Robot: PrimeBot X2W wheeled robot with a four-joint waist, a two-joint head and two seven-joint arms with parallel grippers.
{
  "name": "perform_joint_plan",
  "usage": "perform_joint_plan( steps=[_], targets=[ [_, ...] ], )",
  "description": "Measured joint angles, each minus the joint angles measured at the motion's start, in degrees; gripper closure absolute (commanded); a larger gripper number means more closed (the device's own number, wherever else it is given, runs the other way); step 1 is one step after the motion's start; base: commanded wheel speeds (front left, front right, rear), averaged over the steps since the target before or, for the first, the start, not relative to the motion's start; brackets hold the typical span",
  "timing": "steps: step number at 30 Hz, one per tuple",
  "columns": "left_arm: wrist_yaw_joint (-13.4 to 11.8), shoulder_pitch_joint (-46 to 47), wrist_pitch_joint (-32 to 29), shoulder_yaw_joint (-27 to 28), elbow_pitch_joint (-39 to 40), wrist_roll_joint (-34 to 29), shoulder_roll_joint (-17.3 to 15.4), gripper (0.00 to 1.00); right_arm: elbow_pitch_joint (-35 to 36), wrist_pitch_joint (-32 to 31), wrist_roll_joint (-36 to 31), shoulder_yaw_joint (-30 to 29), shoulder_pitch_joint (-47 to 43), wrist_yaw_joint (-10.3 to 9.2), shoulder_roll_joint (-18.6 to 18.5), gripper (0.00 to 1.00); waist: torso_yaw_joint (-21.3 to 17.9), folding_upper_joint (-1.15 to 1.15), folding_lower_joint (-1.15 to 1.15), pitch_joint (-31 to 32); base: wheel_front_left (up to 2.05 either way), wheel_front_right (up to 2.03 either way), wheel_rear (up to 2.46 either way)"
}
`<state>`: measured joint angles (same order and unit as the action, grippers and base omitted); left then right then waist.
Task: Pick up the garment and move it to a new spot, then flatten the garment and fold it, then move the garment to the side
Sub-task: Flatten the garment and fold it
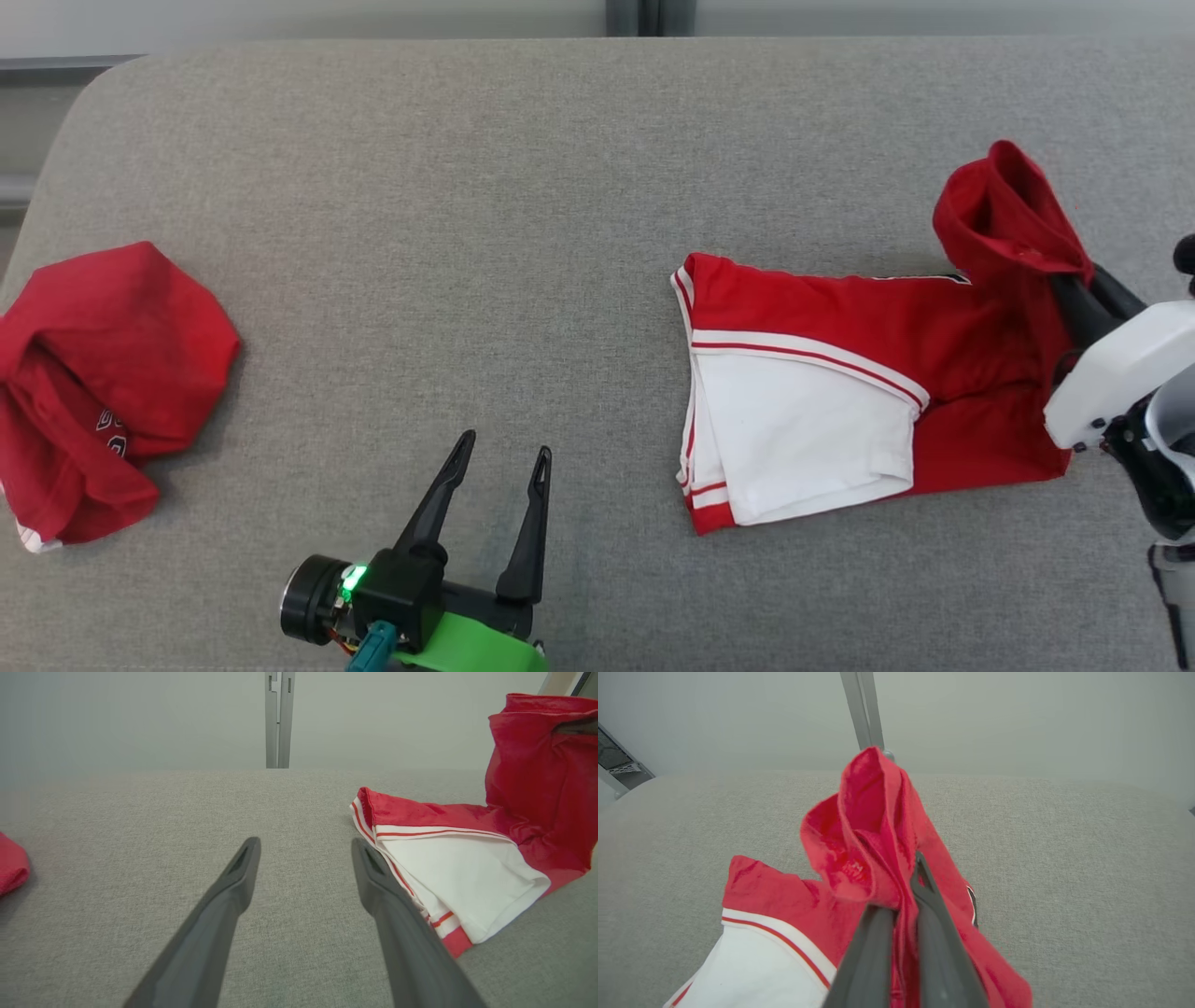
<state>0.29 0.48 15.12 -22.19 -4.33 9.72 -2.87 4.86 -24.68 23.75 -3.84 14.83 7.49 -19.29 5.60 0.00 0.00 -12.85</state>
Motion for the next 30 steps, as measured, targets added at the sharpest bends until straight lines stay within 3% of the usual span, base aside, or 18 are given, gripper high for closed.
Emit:
perform_joint_plan(
  steps=[12, 22, 25, 27, 28, 29, 30],
  targets=[
    [-0.5, 0.6, 0.0, -0.5, 0.0, 0.8, 0.0, 0.0, 0.9, 1.5, -11.3, 7.0, -0.5, 0.0, 12.4, 1.0, 1.7, 0.0, 0.0, -0.4, 0.0, 0.0, 0.0],
    [-0.6, 0.6, 0.0, -0.3, 0.2, 1.9, 0.0, 0.0, -5.1, 8.0, -14.6, 11.6, -2.6, 0.0, 15.9, 1.0, 1.8, 0.0, 0.0, 0.2, 0.0, 0.0, 0.0],
    [-0.6, 0.6, 0.0, -0.3, 0.3, 1.9, 0.0, 0.0, -7.2, 9.7, -14.7, 11.9, -2.7, 0.0, 16.2, 0.93, 2.0, 0.0, 0.0, 0.3, 0.0, 0.0, 0.0],
    [-0.6, 0.6, 0.0, -0.3, 0.4, 1.9, 0.0, 0.0, -8.5, 10.5, -13.6, 12.0, -2.7, 0.0, 16.3, 0.68, 2.0, 0.0, 0.0, 0.2, 0.0, 0.0, 0.0],
    [-0.6, 0.6, 0.0, -0.2, 0.4, 1.9, 0.0, 0.0, -9.1, 11.3, -12.9, 12.0, -2.7, 0.0, 16.3, 0.07, 2.1, 0.0, 0.0, 0.2, 0.0, 0.0, 0.0],
    [-0.6, 0.6, 0.0, -0.3, 0.4, 1.9, 0.0, 0.0, -9.7, 12.3, -12.2, 12.1, -2.5, 0.0, 16.4, 0.0, 2.2, 0.0, 0.0, 0.2, 0.0, 0.0, 0.0],
    [-0.6, 0.6, 0.0, -0.2, 0.4, 1.9, 0.0, 0.0, -10.2, 13.4, -10.4, 12.4, -2.4, 0.0, 16.4, 0.0, 2.2, 0.0, 0.0, 0.2, 0.0, 0.0, 0.0]
  ],
)
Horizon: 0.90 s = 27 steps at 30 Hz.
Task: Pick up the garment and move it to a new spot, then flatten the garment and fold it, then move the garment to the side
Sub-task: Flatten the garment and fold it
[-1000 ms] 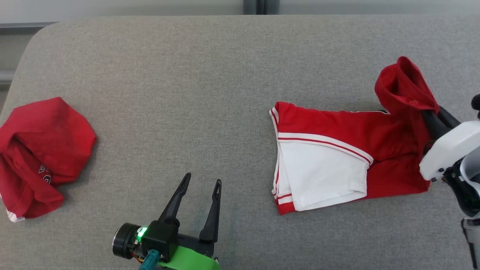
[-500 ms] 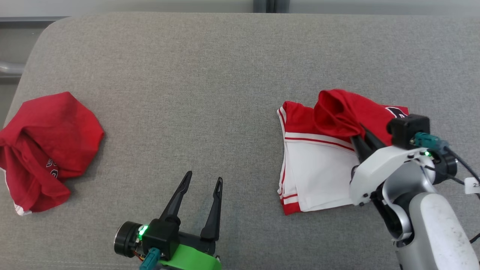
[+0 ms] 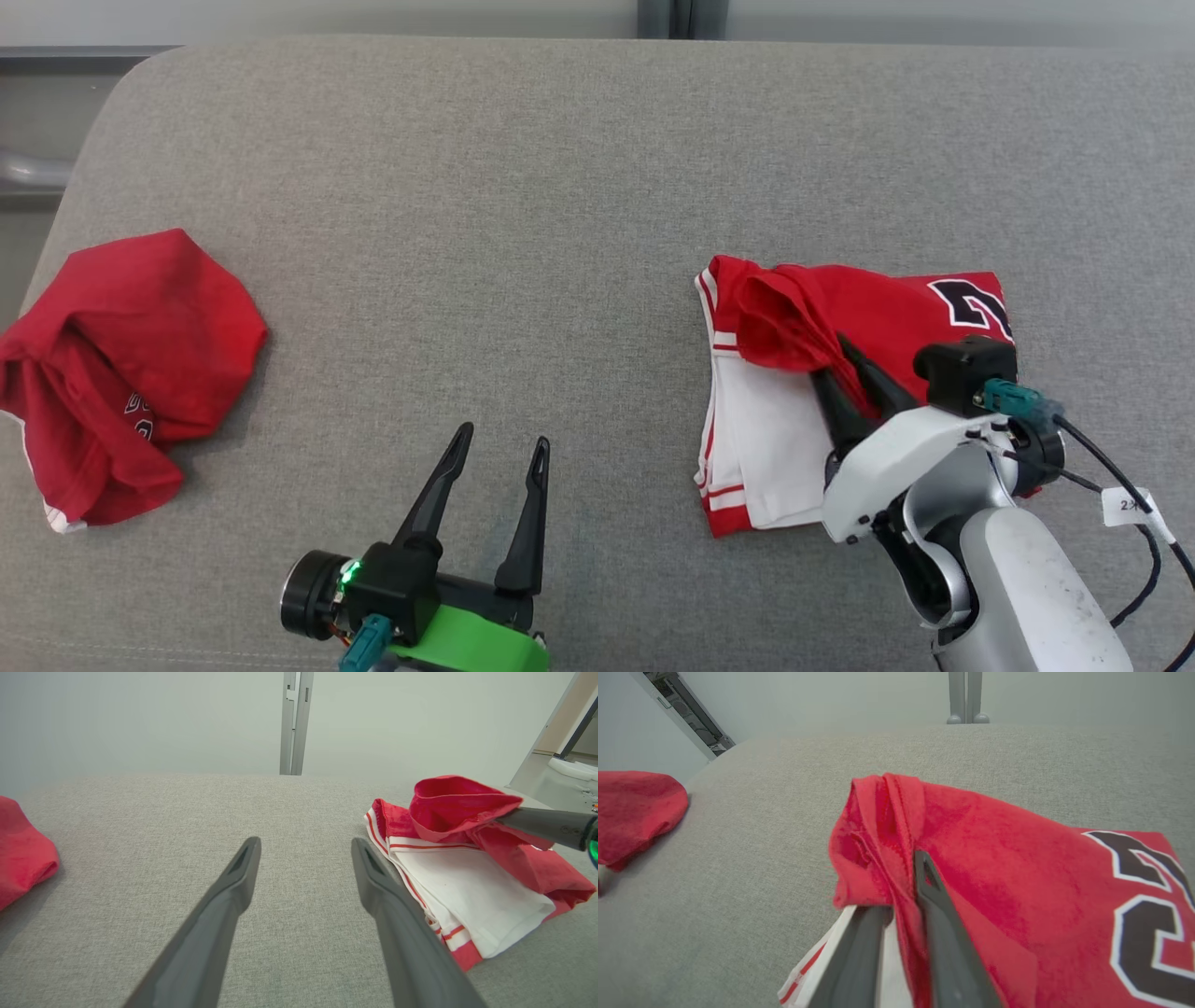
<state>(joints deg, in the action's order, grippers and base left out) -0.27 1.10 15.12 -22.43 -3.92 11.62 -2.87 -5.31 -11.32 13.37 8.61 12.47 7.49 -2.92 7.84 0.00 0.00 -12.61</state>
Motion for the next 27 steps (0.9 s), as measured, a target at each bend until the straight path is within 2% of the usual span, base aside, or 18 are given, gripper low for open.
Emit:
perform_joint_plan(
  steps=[5, 10, 13, 17, 21, 27],
  targets=[
    [0.0, 0.0, 0.0, 0.2, 0.0, 0.0, 0.0, 0.0, -0.1, 5.8, 12.8, 4.3, 1.2, 0.0, 0.1, 0.0, -0.4, 0.0, 0.0, 0.2, 0.0, 0.0, 0.0],
    [0.0, -0.2, 0.0, 0.5, -0.2, -0.1, 0.0, 0.0, 2.1, 8.7, 19.6, 5.7, 2.0, -0.01, 0.0, 0.0, -1.5, 0.0, 0.0, 1.0, 0.0, 0.0, 0.0],
    [0.0, -0.5, 0.0, 0.9, 0.5, -0.4, 0.0, 0.0, 4.6, 11.1, 17.6, 3.9, 2.1, 0.0, 0.1, 0.0, -2.4, 0.0, 0.0, 1.6, 0.0, 0.0, 0.0],
    [-0.2, -1.2, 0.0, 2.0, 1.4, -0.8, 0.0, 0.0, 5.5, 14.7, 13.0, -0.1, 0.4, -0.01, -4.2, 0.0, -3.7, 0.0, 0.0, 2.7, 0.0, 0.0, 0.0],
    [-0.6, -2.2, 0.0, 3.2, 2.1, -1.2, 0.0, 0.0, 3.7, 19.3, 10.0, -2.0, -2.8, -0.01, -7.1, 0.0, -5.1, 0.0, 0.0, 4.1, 0.0, 0.0, 0.0],
    [-1.2, -4.2, 0.0, 5.0, 3.2, -1.2, 0.0, 0.0, -1.4, 25.5, 5.6, -1.2, -8.1, -0.01, -10.9, 0.0, -7.0, 0.0, 0.0, 7.0, 0.0, 0.0, 0.0]
  ],
)
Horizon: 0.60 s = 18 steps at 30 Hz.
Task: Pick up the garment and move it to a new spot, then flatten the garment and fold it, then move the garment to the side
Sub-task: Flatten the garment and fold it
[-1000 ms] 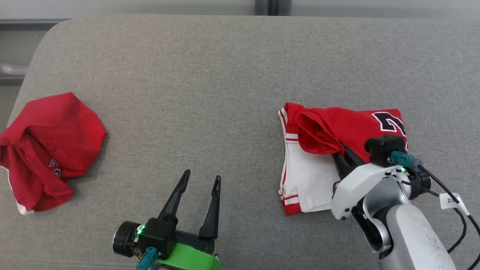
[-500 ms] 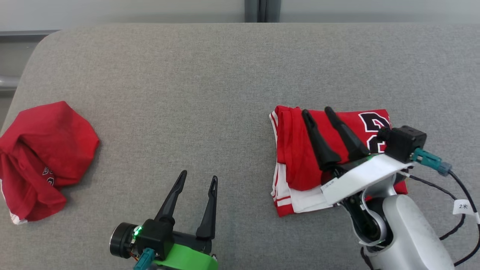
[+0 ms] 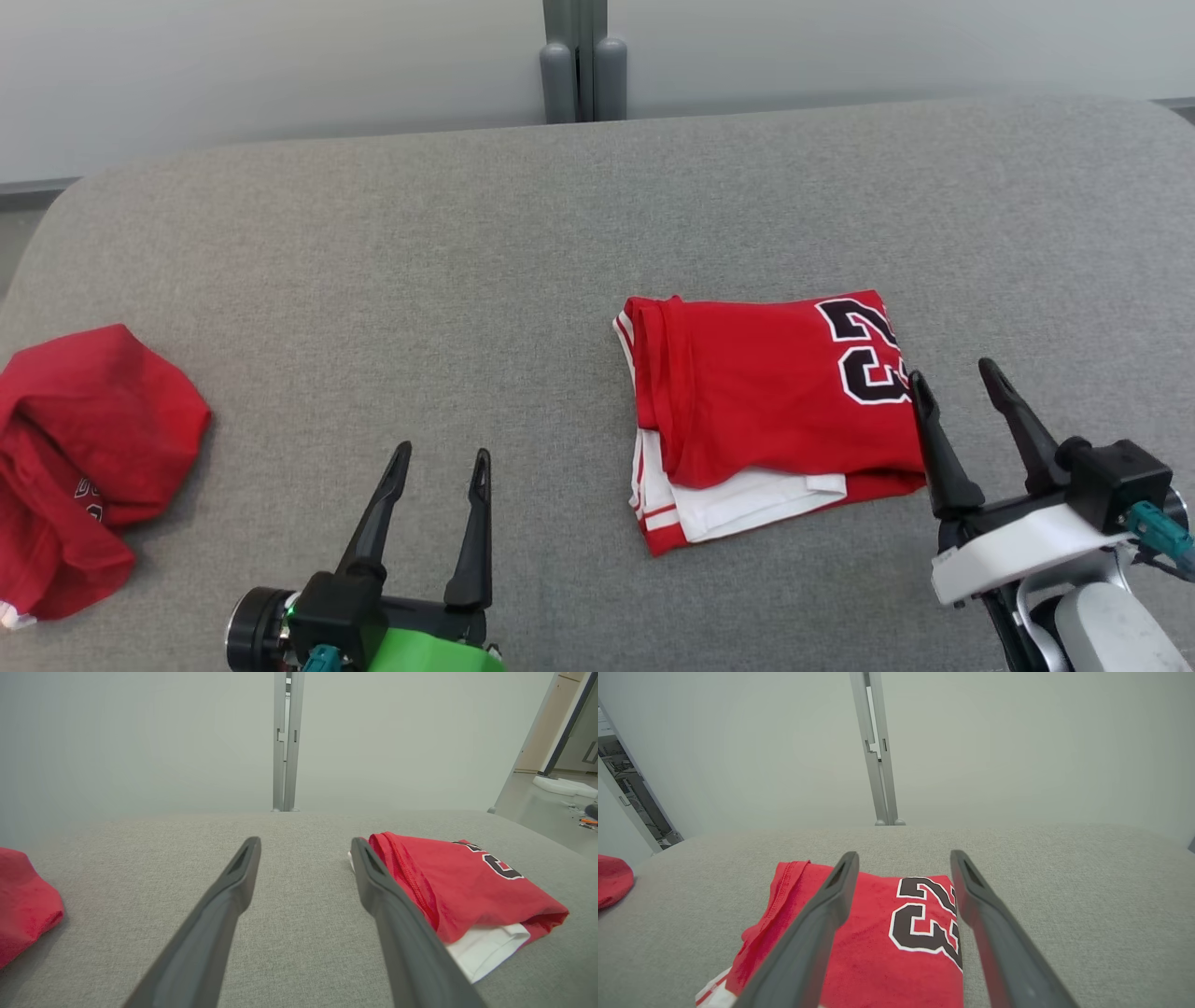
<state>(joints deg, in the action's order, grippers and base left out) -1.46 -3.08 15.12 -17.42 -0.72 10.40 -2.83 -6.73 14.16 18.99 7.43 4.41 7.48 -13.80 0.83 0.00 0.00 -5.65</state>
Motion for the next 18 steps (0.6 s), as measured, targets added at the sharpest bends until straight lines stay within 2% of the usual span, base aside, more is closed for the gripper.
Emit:
perform_joint_plan(
  steps=[3, 13, 18],
  targets=[
    [-0.3, -1.2, 0.0, 1.0, 1.0, 0.1, 0.0, 0.0, -1.2, 0.7, -1.2, 0.3, -1.6, 0.0, 0.2, 0.0, -0.9, 0.0, 0.0, 1.5, 0.0, 0.0, 0.0],
    [-0.7, -4.3, 0.0, 3.5, 4.3, 0.4, 0.0, 0.0, 7.1, 0.9, -7.8, -1.7, -6.6, 0.01, 4.4, 0.0, -2.6, 0.0, 0.0, 5.5, 0.0, 0.0, 0.0],
    [-0.8, -5.4, 0.0, 4.2, 5.2, -0.4, 0.0, 0.0, 8.0, 0.9, -10.5, -1.4, -9.0, 0.01, 5.3, 0.0, -2.6, 0.0, 0.0, 6.6, 0.0, 0.0, 0.0]
  ],
)
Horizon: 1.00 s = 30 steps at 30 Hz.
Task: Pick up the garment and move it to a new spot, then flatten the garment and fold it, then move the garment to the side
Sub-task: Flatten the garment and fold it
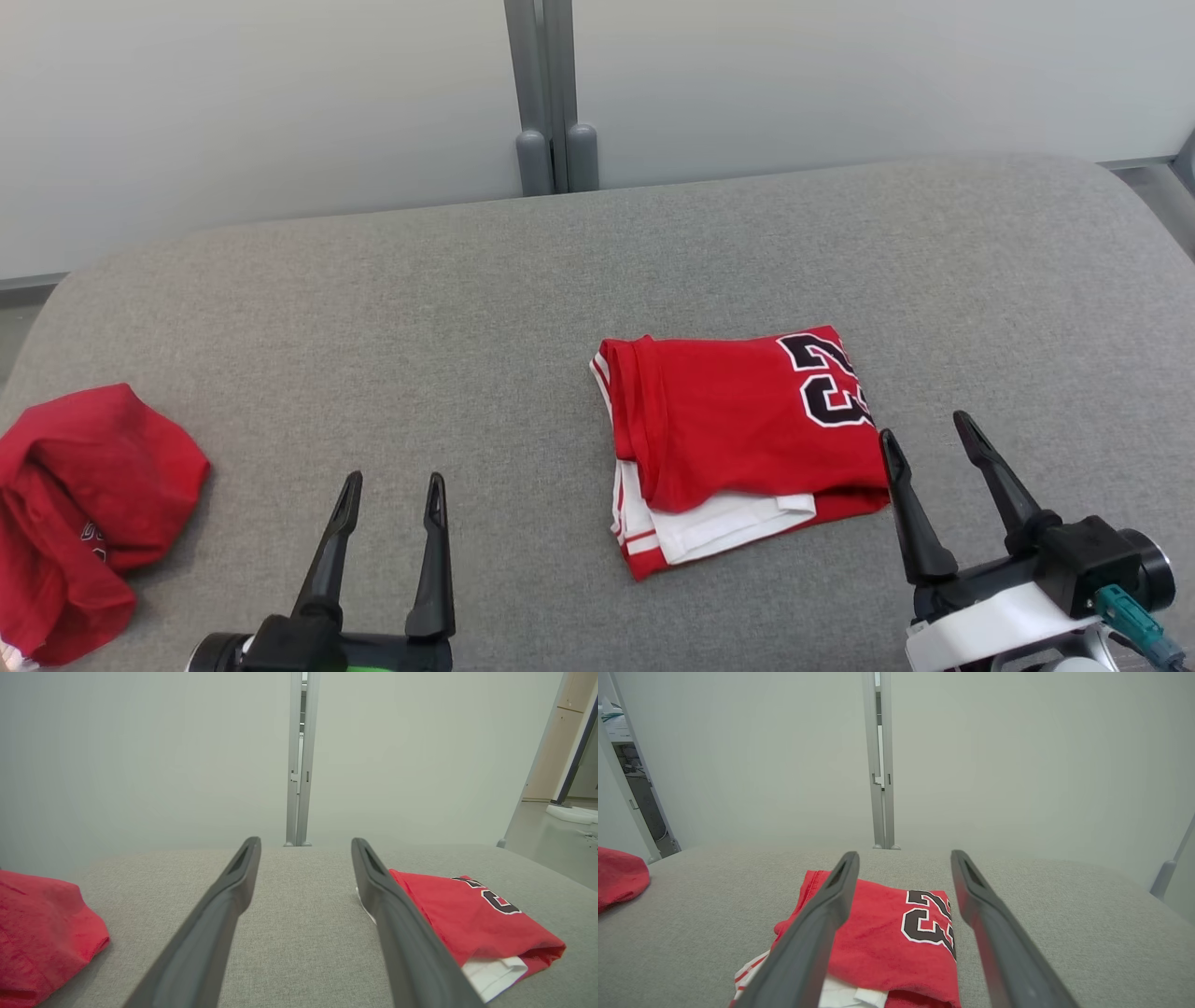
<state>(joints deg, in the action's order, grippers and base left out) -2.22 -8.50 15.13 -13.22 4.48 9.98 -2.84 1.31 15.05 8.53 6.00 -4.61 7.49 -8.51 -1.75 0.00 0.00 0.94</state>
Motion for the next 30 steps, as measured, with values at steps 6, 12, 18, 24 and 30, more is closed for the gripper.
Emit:
perform_joint_plan(
  steps=[6, 12, 18, 24, 30],
  targets=[
    [-0.3, -1.9, 0.0, 0.6, -1.5, -0.1, 0.0, 0.0, -0.6, 0.0, 0.1, -0.7, -1.4, 0.0, 1.2, 0.0, 0.0, 0.0, 0.0, 1.5, 0.0, 0.0, 0.0],
    [0.0, -2.4, 0.0, 0.7, -2.9, -0.5, 0.0, 0.0, -1.1, 0.0, 0.5, -1.1, -2.1, 0.0, 2.2, 0.0, 0.0, 0.0, 0.0, 1.9, 0.0, 0.0, 0.0],
    [0.2, -2.4, 0.0, 1.4, -3.4, -0.5, 0.0, 0.0, -1.4, 0.0, 0.5, -1.0, -2.1, 0.0, 2.5, 0.0, 0.1, 0.0, 0.0, 2.0, 0.0, 0.0, 0.0],
    [-0.1, -2.5, 0.0, 1.7, -3.6, 0.1, 0.0, 0.0, -1.7, 0.0, 0.7, -0.2, -2.1, 0.0, 2.6, 0.0, 0.1, 0.0, 0.0, 1.9, 0.0, 0.0, 0.0],
    [-0.1, -2.3, 0.0, 1.7, -3.9, 0.2, 0.0, 0.0, -2.0, 0.0, 1.0, 0.2, -2.0, 0.0, 2.4, 0.0, 0.1, 0.0, 0.0, 1.5, 0.0, 0.0, 0.0]
  ],
)
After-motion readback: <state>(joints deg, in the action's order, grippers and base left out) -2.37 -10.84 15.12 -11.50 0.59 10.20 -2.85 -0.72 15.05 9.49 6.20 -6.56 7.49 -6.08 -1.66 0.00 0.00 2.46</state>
